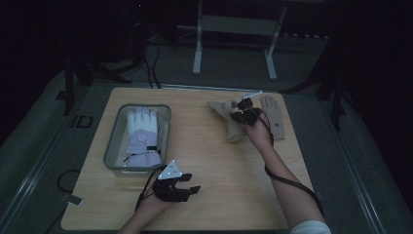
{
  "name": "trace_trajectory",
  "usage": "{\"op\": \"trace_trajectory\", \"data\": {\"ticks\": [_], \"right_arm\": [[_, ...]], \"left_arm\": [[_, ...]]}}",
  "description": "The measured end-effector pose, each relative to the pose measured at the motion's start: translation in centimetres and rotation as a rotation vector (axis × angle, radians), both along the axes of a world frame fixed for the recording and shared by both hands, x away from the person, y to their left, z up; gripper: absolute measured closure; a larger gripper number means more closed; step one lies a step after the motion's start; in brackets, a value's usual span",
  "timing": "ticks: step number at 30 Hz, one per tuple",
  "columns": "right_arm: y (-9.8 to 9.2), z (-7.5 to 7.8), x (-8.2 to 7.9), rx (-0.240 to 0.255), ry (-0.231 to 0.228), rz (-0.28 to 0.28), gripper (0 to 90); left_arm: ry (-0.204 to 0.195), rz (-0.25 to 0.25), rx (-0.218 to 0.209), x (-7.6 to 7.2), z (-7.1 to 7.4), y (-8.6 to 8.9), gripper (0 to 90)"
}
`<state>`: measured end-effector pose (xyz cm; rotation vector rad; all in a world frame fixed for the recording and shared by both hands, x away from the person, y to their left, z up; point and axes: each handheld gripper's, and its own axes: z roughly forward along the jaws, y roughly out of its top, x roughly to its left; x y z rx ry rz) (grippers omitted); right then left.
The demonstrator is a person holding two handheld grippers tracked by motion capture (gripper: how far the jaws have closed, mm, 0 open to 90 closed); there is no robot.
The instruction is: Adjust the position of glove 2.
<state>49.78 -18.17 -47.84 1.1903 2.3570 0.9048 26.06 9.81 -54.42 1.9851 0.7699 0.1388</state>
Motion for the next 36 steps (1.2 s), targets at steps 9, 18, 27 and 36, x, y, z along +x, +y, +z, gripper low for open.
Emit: {"op": "trace_trajectory", "data": {"ticks": [9,18,27,36], "right_arm": [[0.1,-2.1,-5.8,-0.074,0.032,0.133,82.4],[-1.4,-4.7,-8.8,-0.100,0.113,0.204,77.6],[-1.1,-6.0,-9.7,-0.090,0.131,0.264,55.6],[-1.2,-4.6,-9.0,-0.112,0.030,0.351,65.0]], "left_arm": [[-0.014,0.001,-0.001,-0.4,0.3,-0.1,42.7],[-0.009,-0.006,0.003,-0.9,0.2,-0.3,42.7],[-0.011,-0.007,0.006,-1.1,0.1,-0.5,42.7],[-0.006,-0.009,-0.005,-1.0,0.0,-0.4,42.7]]}}
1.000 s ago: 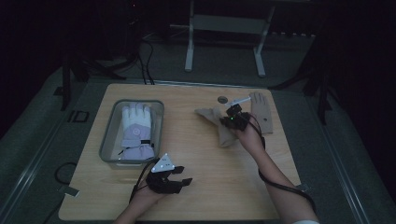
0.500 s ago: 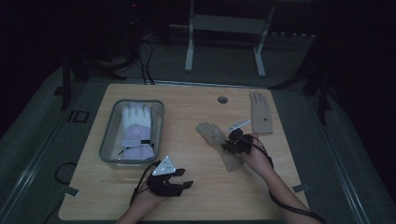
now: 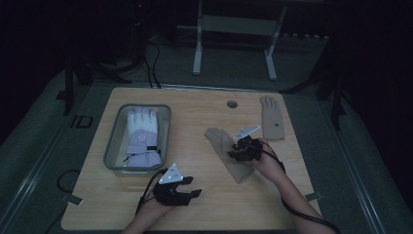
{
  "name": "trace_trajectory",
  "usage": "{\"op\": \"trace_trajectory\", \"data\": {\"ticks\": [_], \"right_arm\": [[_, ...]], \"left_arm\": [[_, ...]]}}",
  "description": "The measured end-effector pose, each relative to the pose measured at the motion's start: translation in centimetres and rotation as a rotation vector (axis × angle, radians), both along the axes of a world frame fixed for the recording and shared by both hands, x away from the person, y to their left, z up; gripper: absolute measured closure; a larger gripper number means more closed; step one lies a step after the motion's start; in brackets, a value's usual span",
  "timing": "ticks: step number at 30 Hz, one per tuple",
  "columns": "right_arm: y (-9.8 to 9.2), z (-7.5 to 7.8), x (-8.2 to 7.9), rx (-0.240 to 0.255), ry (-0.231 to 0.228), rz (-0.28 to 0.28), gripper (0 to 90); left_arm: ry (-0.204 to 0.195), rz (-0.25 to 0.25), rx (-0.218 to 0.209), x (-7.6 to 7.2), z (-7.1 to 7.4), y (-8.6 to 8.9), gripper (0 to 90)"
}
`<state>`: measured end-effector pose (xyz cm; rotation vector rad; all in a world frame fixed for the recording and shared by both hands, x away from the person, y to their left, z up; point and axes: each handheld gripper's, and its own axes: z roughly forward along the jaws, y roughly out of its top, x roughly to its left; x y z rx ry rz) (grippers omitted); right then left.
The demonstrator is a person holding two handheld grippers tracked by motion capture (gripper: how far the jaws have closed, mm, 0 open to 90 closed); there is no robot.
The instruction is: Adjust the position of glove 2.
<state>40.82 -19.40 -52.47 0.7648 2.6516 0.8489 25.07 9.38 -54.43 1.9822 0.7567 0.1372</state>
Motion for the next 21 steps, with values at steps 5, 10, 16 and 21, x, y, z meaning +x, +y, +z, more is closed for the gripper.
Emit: {"op": "trace_trajectory", "data": {"ticks": [5,10,16,21], "right_arm": [[0.6,-0.5,1.3,-0.014,0.030,-0.004,65.1],[1.3,-1.5,1.4,-0.004,0.086,-0.063,76.1],[3.0,-1.9,0.8,0.026,0.046,-0.254,76.5],[4.2,-2.2,0.8,0.074,0.034,-0.400,76.0]], "left_arm": [[-0.006,-0.003,-0.002,0.0,0.1,0.0,42.7],[-0.008,0.000,-0.007,-0.1,0.2,0.1,42.7],[-0.022,-0.003,-0.006,-0.2,0.3,-0.2,42.7],[-0.025,-0.004,-0.006,-0.2,0.3,-0.2,42.7]]}}
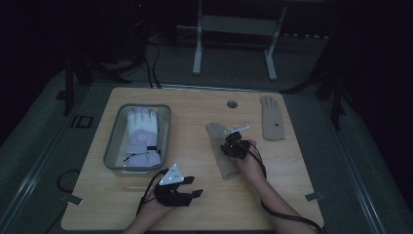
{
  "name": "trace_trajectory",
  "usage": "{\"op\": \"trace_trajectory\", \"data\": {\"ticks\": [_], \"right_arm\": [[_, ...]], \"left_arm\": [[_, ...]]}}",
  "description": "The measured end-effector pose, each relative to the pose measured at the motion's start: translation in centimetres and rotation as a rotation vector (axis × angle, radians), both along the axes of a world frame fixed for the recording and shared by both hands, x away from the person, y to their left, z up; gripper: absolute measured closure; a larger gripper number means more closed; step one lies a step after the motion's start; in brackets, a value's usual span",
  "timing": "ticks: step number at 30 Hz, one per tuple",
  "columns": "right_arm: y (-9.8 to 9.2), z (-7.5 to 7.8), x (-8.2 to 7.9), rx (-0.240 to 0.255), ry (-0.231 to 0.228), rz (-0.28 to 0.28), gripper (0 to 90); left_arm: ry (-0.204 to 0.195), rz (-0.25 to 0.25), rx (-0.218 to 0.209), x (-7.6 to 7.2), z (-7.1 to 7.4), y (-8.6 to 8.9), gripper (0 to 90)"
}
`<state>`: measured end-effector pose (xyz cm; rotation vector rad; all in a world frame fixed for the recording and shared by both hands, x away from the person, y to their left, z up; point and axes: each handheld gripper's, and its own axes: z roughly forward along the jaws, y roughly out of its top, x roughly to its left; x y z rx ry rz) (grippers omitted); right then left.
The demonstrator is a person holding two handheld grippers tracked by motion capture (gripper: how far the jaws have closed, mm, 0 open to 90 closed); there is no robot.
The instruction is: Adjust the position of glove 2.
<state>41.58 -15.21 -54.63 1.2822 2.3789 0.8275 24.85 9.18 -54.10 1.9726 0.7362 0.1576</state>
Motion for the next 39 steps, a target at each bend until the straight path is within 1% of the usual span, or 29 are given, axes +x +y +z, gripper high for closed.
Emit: {"op": "trace_trajectory", "data": {"ticks": [2,3,5,6,7,8,9,10,11,12,13,17,20,21,23,24,26,27,28,30,31,33,36,38,39], "right_arm": [[0.4,0.0,0.0,0.031,0.008,-0.073,76.0],[0.6,-0.1,0.1,0.035,0.003,-0.097,75.8],[0.9,-0.2,0.2,0.063,0.001,-0.150,75.6],[1.1,-0.3,0.2,0.066,-0.007,-0.169,75.4],[1.2,-0.3,0.2,0.082,-0.004,-0.198,75.2],[1.4,-0.4,0.3,0.096,-0.008,-0.216,75.0],[1.6,-0.5,0.3,0.094,-0.017,-0.228,74.6],[1.7,-0.5,0.3,0.111,-0.014,-0.247,74.1],[1.9,-0.5,0.3,0.117,-0.017,-0.255,74.0],[2.1,-0.6,0.4,0.106,-0.026,-0.255,73.8],[2.3,-0.6,0.4,0.108,-0.026,-0.262,73.5],[2.7,-0.5,0.5,0.101,-0.023,-0.255,73.0],[2.7,-0.2,0.4,0.106,-0.016,-0.228,69.0],[2.7,0.1,0.3,0.117,-0.020,-0.215,67.8],[2.6,0.8,0.0,0.111,-0.042,-0.182,64.3],[2.5,1.2,-0.1,0.115,-0.047,-0.160,60.7],[2.1,2.0,-0.1,0.095,-0.065,-0.127,56.0],[1.8,2.5,-0.1,0.097,-0.070,-0.110,54.9],[1.3,2.9,0.0,0.100,-0.075,-0.100,54.3],[0.2,3.8,0.3,0.092,-0.101,-0.085,53.2],[-0.5,4.2,0.5,0.085,-0.111,-0.086,53.1],[-2.1,4.9,1.0,0.093,-0.128,-0.086,52.5],[-4.6,5.9,1.9,0.080,-0.158,-0.108,53.3],[-6.2,6.4,2.4,0.086,-0.174,-0.119,53.3],[-6.9,6.7,2.7,0.080,-0.178,-0.128,53.6]], "left_arm": [[-0.002,-0.001,-0.002,0.0,0.0,0.0,42.7],[-0.003,0.000,-0.002,0.0,0.0,0.0,42.7],[-0.003,0.000,-0.005,0.0,0.1,-0.1,42.7],[-0.005,-0.004,-0.001,0.0,0.1,-0.1,42.7],[-0.009,-0.005,0.003,0.0,0.1,-0.1,42.7],[-0.010,-0.006,0.003,0.0,0.1,-0.1,42.7],[-0.009,-0.007,0.002,0.0,0.1,-0.1,42.7],[-0.012,-0.008,0.004,0.0,0.1,-0.1,42.7],[-0.012,-0.009,0.004,0.0,0.1,-0.1,42.7],[-0.012,-0.010,0.002,0.0,0.1,-0.1,42.7],[-0.013,-0.010,0.003,0.0,0.1,-0.1,42.7],[-0.014,-0.009,0.003,0.0,0.1,-0.1,42.7],[-0.014,-0.007,0.000,0.1,0.0,0.0,42.7],[-0.015,-0.005,0.001,0.1,-0.1,0.0,42.7],[-0.013,-0.006,0.003,0.1,-0.3,0.1,42.7],[-0.009,-0.006,0.006,0.2,-0.4,0.0,42.7],[-0.011,-0.008,0.017,0.2,-0.6,-0.1,42.7],[-0.014,-0.007,0.023,0.2,-0.7,-0.1,42.7],[-0.019,-0.011,0.031,0.2,-0.7,-0.1,42.7],[-0.016,-0.011,0.032,0.2,-0.8,-0.1,42.7],[-0.015,-0.010,0.030,0.2,-0.8,-0.1,42.7],[-0.014,-0.009,0.033,0.2,-0.9,0.0,42.7],[-0.010,-0.005,0.033,0.3,-1.0,0.0,42.7],[-0.008,-0.006,0.035,0.3,-1.1,0.0,42.7],[-0.008,-0.005,0.035,0.3,-1.1,0.0,42.7]]}}
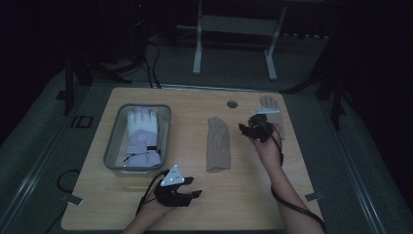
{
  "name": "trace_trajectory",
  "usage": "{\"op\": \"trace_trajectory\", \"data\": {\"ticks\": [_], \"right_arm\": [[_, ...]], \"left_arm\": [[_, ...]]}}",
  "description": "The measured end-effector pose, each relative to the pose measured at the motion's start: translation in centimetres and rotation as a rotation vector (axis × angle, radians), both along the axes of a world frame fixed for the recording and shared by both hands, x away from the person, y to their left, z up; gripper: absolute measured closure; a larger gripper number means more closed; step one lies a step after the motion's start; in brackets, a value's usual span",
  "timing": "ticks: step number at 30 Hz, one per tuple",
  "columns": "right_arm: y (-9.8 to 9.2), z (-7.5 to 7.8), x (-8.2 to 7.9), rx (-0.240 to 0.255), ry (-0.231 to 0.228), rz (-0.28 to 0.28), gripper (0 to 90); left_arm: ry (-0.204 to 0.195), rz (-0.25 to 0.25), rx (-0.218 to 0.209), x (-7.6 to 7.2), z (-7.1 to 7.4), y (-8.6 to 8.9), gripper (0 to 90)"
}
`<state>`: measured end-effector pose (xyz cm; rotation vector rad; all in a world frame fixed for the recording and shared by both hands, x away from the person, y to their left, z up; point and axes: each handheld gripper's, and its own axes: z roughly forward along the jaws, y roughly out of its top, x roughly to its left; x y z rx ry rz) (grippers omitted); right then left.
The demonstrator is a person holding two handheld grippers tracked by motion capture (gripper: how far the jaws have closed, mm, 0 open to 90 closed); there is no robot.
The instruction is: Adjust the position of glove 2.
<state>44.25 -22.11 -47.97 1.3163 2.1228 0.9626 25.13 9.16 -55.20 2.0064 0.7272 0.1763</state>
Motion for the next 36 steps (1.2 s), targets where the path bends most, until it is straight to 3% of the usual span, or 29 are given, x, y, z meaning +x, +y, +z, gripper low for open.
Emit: {"op": "trace_trajectory", "data": {"ticks": [5,7,14,19,30,36], "right_arm": [[-3.6,0.8,1.3,-0.016,-0.039,-0.017,54.5],[-4.9,0.9,2.0,-0.035,-0.034,-0.044,55.3],[-8.7,0.7,4.9,-0.033,-0.014,-0.128,55.5],[-9.5,-0.3,7.1,-0.019,0.028,-0.165,52.1],[-10.3,-3.6,10.9,-0.065,0.091,-0.220,49.0],[-10.3,-5.4,11.7,-0.114,0.150,-0.251,47.9]], "left_arm": [[0.003,-0.003,-0.002,0.0,0.0,0.0,42.7],[0.002,-0.005,-0.005,0.0,0.0,0.0,42.7],[-0.001,-0.011,-0.004,-0.1,0.2,-0.1,42.7],[0.005,-0.012,-0.006,-0.1,0.0,-0.1,42.7],[0.018,-0.020,-0.004,-0.1,-0.3,-0.2,42.7],[0.019,-0.023,-0.004,-0.2,-0.3,-0.2,42.7]]}}
